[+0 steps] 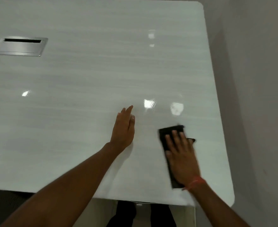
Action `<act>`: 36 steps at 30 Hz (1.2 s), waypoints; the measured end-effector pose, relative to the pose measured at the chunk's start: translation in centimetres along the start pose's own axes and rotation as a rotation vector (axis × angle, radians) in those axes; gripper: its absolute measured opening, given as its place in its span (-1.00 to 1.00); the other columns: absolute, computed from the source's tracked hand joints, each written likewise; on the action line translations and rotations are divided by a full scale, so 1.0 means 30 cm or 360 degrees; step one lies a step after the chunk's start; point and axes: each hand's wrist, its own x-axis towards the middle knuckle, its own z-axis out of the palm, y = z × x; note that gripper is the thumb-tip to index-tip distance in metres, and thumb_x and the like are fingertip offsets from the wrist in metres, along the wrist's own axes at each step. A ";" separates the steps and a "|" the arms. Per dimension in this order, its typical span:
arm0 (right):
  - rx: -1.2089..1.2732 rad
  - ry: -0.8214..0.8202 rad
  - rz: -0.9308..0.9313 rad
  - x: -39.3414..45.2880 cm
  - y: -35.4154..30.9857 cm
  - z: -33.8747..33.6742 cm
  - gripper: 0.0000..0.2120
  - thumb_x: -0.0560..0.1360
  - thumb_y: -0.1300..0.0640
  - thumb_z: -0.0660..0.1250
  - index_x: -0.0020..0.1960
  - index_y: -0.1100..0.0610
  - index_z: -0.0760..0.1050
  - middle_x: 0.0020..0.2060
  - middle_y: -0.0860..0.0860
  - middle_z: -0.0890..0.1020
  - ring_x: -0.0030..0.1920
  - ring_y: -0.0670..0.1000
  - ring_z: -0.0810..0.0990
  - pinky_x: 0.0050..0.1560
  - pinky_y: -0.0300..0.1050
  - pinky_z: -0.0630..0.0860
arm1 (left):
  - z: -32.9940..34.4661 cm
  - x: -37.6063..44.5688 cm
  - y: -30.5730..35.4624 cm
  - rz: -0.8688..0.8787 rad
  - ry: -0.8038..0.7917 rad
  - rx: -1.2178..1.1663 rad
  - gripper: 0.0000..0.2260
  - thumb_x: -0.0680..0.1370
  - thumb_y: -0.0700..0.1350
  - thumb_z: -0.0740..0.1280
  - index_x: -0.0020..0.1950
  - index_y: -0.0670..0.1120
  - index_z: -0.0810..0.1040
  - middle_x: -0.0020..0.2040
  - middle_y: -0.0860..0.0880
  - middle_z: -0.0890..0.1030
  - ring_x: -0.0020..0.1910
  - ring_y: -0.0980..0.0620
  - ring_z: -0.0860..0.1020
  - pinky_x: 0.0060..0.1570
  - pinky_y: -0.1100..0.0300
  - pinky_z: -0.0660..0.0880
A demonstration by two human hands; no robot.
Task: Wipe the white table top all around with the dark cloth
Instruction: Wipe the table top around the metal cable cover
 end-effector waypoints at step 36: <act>0.0083 0.0062 -0.0326 0.119 -0.577 0.078 -0.46 0.66 -0.06 -0.02 0.60 0.06 0.12 0.59 0.16 0.12 0.59 0.27 0.00 0.49 0.36 0.03 | -0.219 -0.248 -0.114 -0.0062 0.0088 -0.0219 -0.58 0.69 -0.02 0.09 0.51 -0.14 0.35 0.50 -0.11 0.40 0.53 -0.08 0.30 0.51 -0.08 0.23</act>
